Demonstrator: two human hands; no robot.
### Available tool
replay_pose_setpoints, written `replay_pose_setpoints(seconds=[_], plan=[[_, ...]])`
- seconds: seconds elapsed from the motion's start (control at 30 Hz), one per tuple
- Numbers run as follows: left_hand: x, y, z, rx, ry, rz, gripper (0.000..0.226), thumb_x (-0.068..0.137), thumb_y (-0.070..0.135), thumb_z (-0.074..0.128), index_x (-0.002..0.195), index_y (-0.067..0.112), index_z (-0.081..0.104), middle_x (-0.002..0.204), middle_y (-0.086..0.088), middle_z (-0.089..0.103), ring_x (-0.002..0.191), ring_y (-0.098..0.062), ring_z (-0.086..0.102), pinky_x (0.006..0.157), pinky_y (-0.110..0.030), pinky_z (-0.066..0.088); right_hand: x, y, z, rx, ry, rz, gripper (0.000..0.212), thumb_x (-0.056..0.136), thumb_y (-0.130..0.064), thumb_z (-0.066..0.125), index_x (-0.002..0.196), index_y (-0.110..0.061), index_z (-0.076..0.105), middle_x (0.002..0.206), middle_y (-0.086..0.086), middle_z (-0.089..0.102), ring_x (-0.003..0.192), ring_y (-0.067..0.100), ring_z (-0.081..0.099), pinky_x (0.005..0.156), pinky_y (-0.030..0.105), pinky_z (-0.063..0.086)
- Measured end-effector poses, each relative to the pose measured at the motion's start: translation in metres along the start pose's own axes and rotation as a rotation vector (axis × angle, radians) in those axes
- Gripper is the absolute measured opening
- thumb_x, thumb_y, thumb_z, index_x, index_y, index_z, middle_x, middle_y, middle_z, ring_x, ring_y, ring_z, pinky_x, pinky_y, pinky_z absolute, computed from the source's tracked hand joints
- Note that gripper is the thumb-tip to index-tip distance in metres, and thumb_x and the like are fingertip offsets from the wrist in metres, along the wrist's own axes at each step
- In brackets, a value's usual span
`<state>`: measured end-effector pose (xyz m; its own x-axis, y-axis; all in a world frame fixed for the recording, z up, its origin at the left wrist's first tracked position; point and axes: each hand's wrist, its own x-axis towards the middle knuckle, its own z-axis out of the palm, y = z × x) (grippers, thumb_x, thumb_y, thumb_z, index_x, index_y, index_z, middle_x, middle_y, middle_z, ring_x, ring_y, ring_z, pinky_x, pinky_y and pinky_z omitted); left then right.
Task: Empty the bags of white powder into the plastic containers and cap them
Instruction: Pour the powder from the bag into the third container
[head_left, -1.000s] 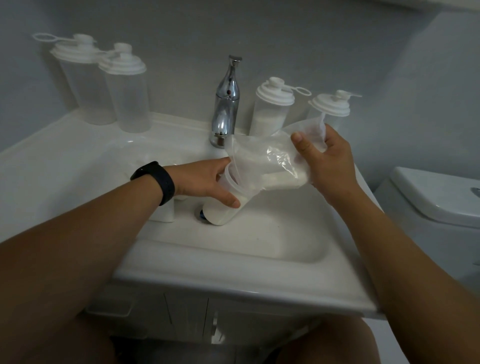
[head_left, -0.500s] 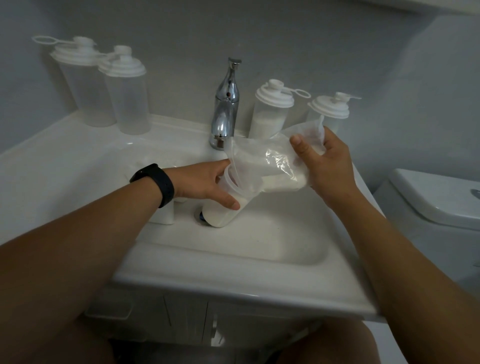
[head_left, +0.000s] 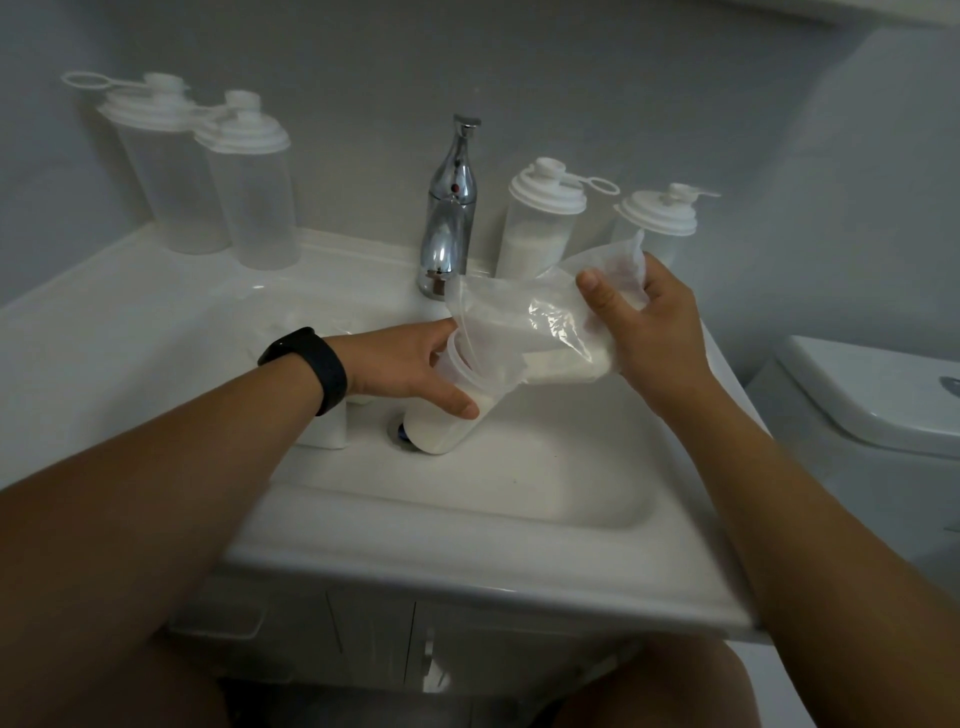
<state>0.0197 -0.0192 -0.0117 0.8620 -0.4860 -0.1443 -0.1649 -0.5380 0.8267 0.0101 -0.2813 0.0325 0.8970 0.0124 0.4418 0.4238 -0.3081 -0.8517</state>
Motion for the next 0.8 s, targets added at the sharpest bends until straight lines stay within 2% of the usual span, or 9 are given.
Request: replay_pose_setpoints(seconds=[0.1, 0.23, 0.43, 0.6, 0.7, 0.8], plan=[[-0.0007, 0.0019, 0.0, -0.007, -0.006, 0.001, 0.079, 0.074, 0.026, 0.091, 0.138, 0.039, 0.047, 0.13, 0.023, 0.064, 0.118, 0.007, 0.06, 0.1, -0.017, 0.046, 0.0001, 0.0002, -0.0003, 0.002, -0.001, -0.006, 0.02, 0.09, -0.043, 0.075, 0.102, -0.027, 0.071, 0.096, -0.006, 0.077, 0.093, 0.017, 0.074, 0.092, 0.048, 0.058], [-0.0011, 0.0024, 0.0007, -0.013, -0.002, 0.006, 0.071, 0.076, 0.021, 0.09, 0.13, 0.043, 0.048, 0.125, 0.027, 0.064, 0.112, 0.013, 0.06, 0.093, -0.011, 0.047, -0.0001, 0.0004, -0.0001, 0.008, -0.005, -0.006, 0.022, 0.088, -0.046, 0.075, 0.101, -0.028, 0.071, 0.097, -0.005, 0.077, 0.094, 0.018, 0.074, 0.092, 0.05, 0.058], [-0.0027, 0.0029, 0.0003, -0.006, -0.004, 0.009, 0.075, 0.076, 0.023, 0.09, 0.136, 0.04, 0.046, 0.129, 0.024, 0.064, 0.116, 0.01, 0.06, 0.096, -0.013, 0.046, -0.0003, -0.0012, 0.0001, 0.013, -0.014, -0.001, 0.018, 0.092, -0.04, 0.075, 0.103, -0.027, 0.071, 0.097, -0.006, 0.077, 0.094, 0.016, 0.074, 0.092, 0.046, 0.059], [-0.0025, 0.0038, 0.0008, -0.009, -0.006, 0.014, 0.072, 0.078, 0.019, 0.088, 0.133, 0.041, 0.046, 0.125, 0.026, 0.064, 0.109, 0.016, 0.06, 0.086, -0.005, 0.048, -0.0007, -0.0024, -0.0006, 0.016, -0.017, 0.002, 0.017, 0.092, -0.04, 0.075, 0.102, -0.028, 0.071, 0.098, -0.005, 0.077, 0.094, 0.017, 0.074, 0.092, 0.046, 0.059], [-0.0026, 0.004, 0.0009, -0.013, -0.003, 0.01, 0.07, 0.078, 0.019, 0.088, 0.131, 0.042, 0.047, 0.125, 0.026, 0.064, 0.11, 0.015, 0.061, 0.087, -0.006, 0.047, -0.0009, -0.0025, -0.0008, 0.017, -0.029, 0.007, 0.021, 0.09, -0.044, 0.075, 0.103, -0.028, 0.071, 0.099, -0.003, 0.077, 0.096, 0.019, 0.074, 0.093, 0.05, 0.058], [-0.0026, 0.0043, 0.0009, -0.007, -0.001, 0.007, 0.073, 0.078, 0.02, 0.089, 0.134, 0.039, 0.047, 0.125, 0.026, 0.064, 0.109, 0.015, 0.06, 0.086, -0.006, 0.047, -0.0004, -0.0028, -0.001, 0.02, -0.023, 0.002, 0.016, 0.091, -0.04, 0.075, 0.102, -0.029, 0.071, 0.099, -0.004, 0.077, 0.095, 0.018, 0.074, 0.092, 0.048, 0.059]])
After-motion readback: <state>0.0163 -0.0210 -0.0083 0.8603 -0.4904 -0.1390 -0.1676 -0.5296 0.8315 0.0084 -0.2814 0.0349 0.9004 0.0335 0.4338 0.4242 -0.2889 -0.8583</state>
